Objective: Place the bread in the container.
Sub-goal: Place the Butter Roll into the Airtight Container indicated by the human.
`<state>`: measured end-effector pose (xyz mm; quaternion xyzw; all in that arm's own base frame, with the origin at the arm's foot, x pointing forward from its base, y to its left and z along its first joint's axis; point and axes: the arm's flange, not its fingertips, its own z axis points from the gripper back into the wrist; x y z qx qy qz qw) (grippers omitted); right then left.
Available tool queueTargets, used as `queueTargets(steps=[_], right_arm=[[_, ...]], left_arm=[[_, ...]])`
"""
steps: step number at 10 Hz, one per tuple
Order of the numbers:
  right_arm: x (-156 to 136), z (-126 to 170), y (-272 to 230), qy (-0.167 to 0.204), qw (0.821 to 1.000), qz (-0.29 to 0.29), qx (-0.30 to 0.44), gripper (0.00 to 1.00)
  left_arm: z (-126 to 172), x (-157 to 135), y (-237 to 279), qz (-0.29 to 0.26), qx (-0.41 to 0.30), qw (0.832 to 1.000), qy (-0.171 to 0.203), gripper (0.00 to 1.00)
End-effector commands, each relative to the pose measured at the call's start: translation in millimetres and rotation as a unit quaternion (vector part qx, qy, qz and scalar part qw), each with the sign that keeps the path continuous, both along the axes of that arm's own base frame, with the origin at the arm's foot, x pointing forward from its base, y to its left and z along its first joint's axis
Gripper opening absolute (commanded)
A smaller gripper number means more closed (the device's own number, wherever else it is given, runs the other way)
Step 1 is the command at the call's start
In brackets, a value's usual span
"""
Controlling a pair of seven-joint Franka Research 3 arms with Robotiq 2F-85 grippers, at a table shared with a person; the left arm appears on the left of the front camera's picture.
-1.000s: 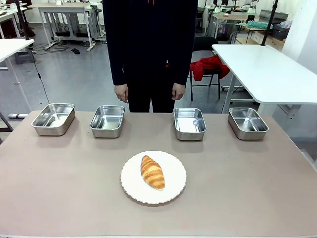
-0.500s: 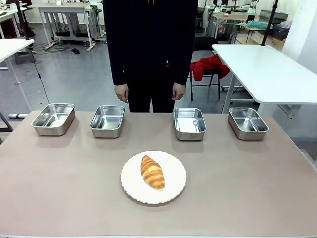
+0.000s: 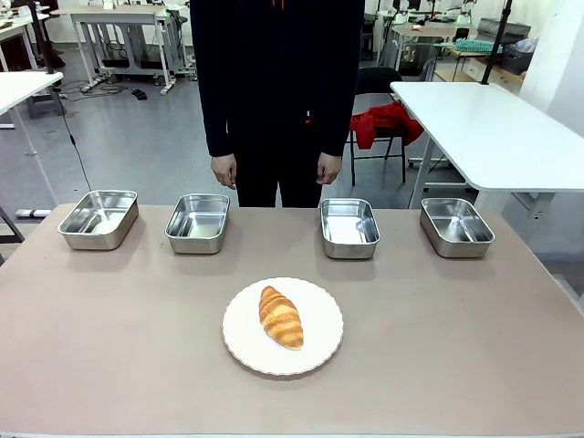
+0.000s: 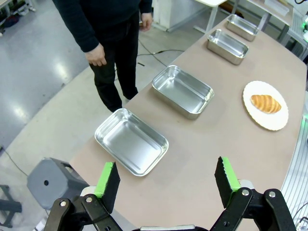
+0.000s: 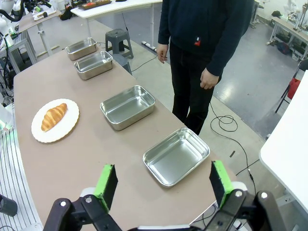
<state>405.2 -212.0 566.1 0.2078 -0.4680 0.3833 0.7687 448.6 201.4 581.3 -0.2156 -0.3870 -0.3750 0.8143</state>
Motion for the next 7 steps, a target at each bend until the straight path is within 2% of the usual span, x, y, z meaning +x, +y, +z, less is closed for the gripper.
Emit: queueTargets(steps=[1, 7], right_arm=[[-0.1, 2.6, 1.0, -0.001, 1.0, 0.003, -0.004, 1.0], [-0.1, 2.6, 1.0, -0.001, 1.0, 0.003, -0.004, 1.0]], left_arm=[[1.1, -0.6, 0.8, -0.007, -0.005, 1.0, -0.008, 1.0], [1.1, -0.6, 0.8, -0.007, -0.005, 1.0, -0.008, 1.0]])
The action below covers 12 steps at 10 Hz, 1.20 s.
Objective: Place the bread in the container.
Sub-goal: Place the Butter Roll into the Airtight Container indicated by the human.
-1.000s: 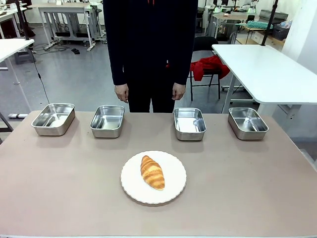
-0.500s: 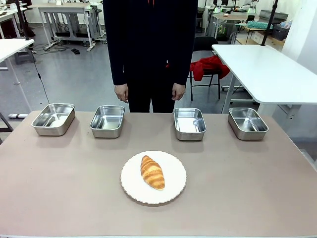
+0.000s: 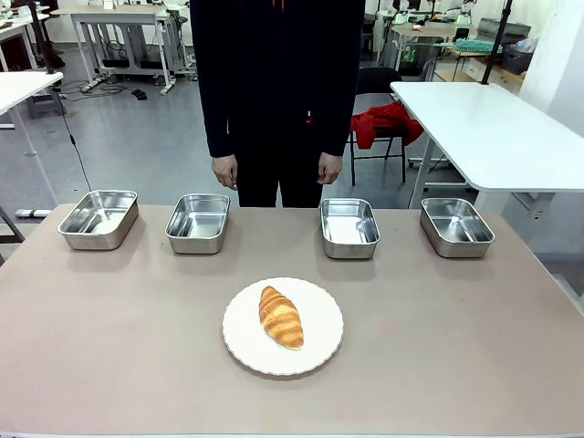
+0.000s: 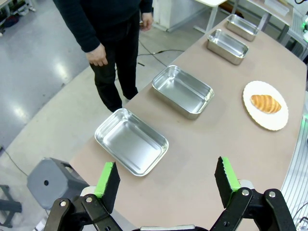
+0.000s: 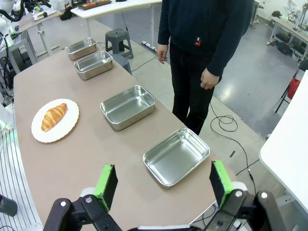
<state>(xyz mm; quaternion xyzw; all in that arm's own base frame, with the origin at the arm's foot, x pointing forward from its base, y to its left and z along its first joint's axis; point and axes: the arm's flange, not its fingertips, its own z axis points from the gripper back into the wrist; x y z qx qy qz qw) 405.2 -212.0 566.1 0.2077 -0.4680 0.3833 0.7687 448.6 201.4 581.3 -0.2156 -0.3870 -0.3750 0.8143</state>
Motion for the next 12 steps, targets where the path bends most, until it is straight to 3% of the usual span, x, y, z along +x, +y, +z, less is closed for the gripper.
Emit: queueTargets(steps=[1, 12], right_arm=[[-0.1, 2.6, 1.1, -0.001, 1.0, 0.003, -0.004, 1.0], [-0.1, 2.6, 1.1, -0.001, 1.0, 0.003, -0.004, 1.0]], left_arm=[[1.1, -0.6, 0.8, -0.007, -0.005, 1.0, -0.008, 1.0], [1.1, -0.6, 0.8, -0.007, -0.005, 1.0, -0.008, 1.0]])
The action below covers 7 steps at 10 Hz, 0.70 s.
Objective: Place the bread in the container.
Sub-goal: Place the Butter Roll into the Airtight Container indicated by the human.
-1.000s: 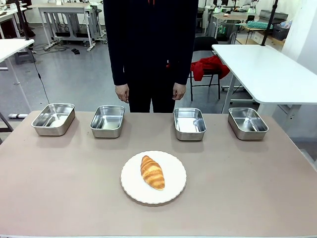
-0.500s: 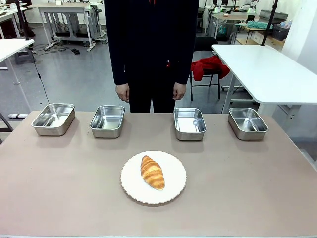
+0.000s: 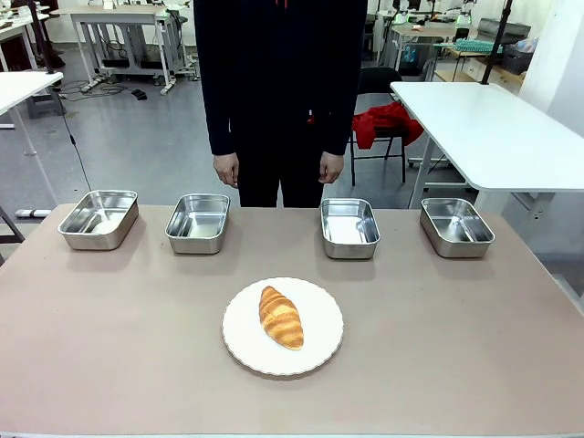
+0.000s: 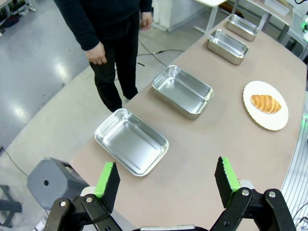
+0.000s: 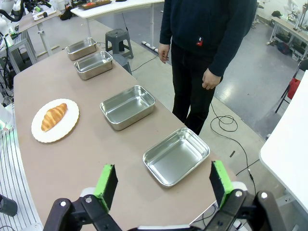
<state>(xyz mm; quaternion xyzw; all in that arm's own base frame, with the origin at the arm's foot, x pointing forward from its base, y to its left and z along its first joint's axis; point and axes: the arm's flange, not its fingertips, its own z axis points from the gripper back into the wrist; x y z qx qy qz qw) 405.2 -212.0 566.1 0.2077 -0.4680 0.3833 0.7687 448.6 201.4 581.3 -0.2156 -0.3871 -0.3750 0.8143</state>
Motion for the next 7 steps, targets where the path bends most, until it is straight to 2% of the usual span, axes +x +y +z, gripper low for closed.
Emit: queueTargets(steps=[1, 7], right_arm=[[-0.1, 2.6, 1.1, -0.001, 1.0, 0.003, -0.004, 1.0], [-0.1, 2.6, 1.1, -0.001, 1.0, 0.003, -0.004, 1.0]], left_arm=[[1.1, -0.6, 0.8, -0.007, -0.005, 1.0, -0.008, 1.0], [1.1, -0.6, 0.8, -0.007, -0.005, 1.0, -0.008, 1.0]])
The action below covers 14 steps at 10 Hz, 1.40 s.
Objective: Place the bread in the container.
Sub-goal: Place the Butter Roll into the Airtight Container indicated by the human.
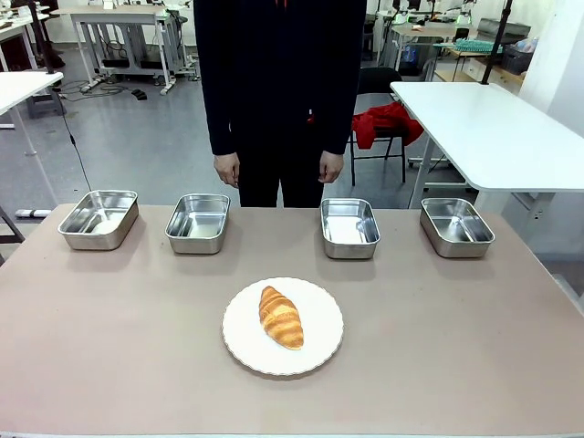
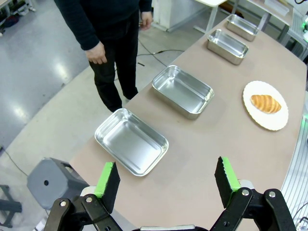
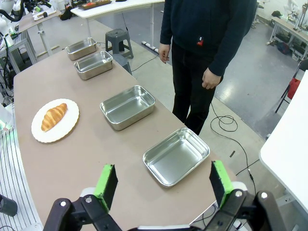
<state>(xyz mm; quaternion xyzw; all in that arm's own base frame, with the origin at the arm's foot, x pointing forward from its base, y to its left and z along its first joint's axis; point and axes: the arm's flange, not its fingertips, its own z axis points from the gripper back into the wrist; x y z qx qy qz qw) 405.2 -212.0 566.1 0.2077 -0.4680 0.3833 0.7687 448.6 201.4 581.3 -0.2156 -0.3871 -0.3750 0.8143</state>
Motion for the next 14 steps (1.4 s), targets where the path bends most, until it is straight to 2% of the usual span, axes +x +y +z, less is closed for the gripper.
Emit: queueTargets(steps=[1, 14], right_arm=[[-0.1, 2.6, 1.1, -0.001, 1.0, 0.003, -0.004, 1.0], [-0.1, 2.6, 1.1, -0.001, 1.0, 0.003, -0.004, 1.0]], left_arm=[[1.1, -0.6, 0.8, -0.007, -0.005, 1.0, -0.008, 1.0], [1.1, -0.6, 0.8, -0.007, -0.005, 1.0, -0.008, 1.0]])
